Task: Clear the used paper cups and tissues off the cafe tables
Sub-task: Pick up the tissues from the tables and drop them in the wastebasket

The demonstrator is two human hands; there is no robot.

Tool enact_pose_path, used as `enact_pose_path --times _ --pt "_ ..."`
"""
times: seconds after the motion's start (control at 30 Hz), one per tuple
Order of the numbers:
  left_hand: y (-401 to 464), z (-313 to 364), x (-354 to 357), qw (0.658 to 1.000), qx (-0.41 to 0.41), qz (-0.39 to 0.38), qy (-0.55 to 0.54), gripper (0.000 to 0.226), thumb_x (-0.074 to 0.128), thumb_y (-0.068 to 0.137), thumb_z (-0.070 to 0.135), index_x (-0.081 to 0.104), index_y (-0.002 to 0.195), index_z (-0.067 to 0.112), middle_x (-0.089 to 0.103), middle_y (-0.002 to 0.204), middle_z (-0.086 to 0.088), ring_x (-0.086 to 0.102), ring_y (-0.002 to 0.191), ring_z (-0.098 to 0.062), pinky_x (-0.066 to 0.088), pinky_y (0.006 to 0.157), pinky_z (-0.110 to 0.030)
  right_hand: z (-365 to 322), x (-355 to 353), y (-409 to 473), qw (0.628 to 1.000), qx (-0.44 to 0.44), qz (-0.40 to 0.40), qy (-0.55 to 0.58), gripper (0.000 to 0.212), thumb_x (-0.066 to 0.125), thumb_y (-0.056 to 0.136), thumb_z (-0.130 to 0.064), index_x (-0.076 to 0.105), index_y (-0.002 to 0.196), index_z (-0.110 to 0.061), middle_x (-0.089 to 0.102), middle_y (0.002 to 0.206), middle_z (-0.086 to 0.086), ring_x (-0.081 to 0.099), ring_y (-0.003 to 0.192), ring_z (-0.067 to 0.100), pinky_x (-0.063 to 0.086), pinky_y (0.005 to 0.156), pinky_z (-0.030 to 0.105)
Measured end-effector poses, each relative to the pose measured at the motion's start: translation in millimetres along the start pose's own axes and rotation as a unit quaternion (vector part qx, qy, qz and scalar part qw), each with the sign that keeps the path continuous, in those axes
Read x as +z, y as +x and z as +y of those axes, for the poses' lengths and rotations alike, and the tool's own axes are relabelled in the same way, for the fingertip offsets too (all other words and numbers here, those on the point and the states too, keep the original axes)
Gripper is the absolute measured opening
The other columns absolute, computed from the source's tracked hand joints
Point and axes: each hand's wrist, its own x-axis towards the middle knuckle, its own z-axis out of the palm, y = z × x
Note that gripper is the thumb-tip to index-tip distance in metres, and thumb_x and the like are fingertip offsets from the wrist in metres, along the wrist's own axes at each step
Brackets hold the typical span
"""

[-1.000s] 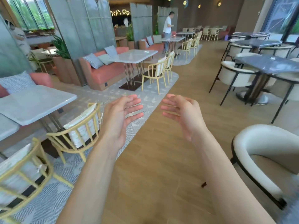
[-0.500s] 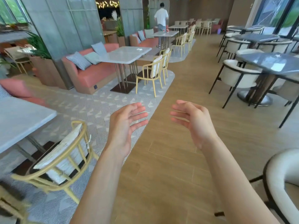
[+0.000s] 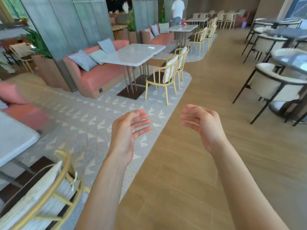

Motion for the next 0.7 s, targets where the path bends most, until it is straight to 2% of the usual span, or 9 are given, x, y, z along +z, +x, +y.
enact_pose_path --times 0.1,0.37,0.57,0.7 --pt "61.7 2.7 21.8 1.0 -0.002 0.013 -0.006 0.021 0.057 0.097 0.015 0.073 0.104 0.005 0.076 0.103 -0.014 0.074 0.093 -0.025 0.061 0.086 -0.041 -7.0 5.5 62.6 1.0 0.001 -0.006 -0.002 0.021 0.051 0.098 -0.01 0.07 0.107 -0.006 0.076 0.101 0.009 0.074 0.094 0.025 0.062 0.084 0.037" --pt "246.5 -27.5 88.7 1.0 -0.018 -0.002 -0.008 0.019 0.057 0.097 0.013 0.073 0.102 0.005 0.075 0.103 -0.016 0.073 0.092 -0.026 0.061 0.086 -0.042 4.1 8.6 245.6 0.999 0.014 0.025 -0.035 0.02 0.054 0.099 -0.011 0.071 0.107 -0.006 0.076 0.105 0.013 0.073 0.1 0.031 0.06 0.091 0.044" --pt "425.1 -28.6 178.4 0.997 -0.03 -0.075 -0.016 0.018 0.056 0.097 0.013 0.072 0.096 0.008 0.074 0.093 -0.011 0.072 0.088 -0.023 0.058 0.086 -0.043 -27.8 21.4 411.1 0.996 -0.003 0.053 -0.064 0.015 0.058 0.095 -0.013 0.073 0.094 -0.011 0.075 0.102 0.014 0.073 0.096 0.031 0.059 0.093 0.046" --pt "522.2 -20.0 247.3 0.992 -0.032 -0.119 -0.021 0.015 0.059 0.095 0.013 0.073 0.096 0.007 0.074 0.092 -0.012 0.071 0.087 -0.022 0.06 0.081 -0.039 -52.3 17.3 505.1 0.995 -0.012 0.076 -0.063 0.016 0.057 0.095 -0.012 0.073 0.093 -0.013 0.077 0.094 0.007 0.073 0.091 0.024 0.06 0.092 0.044"
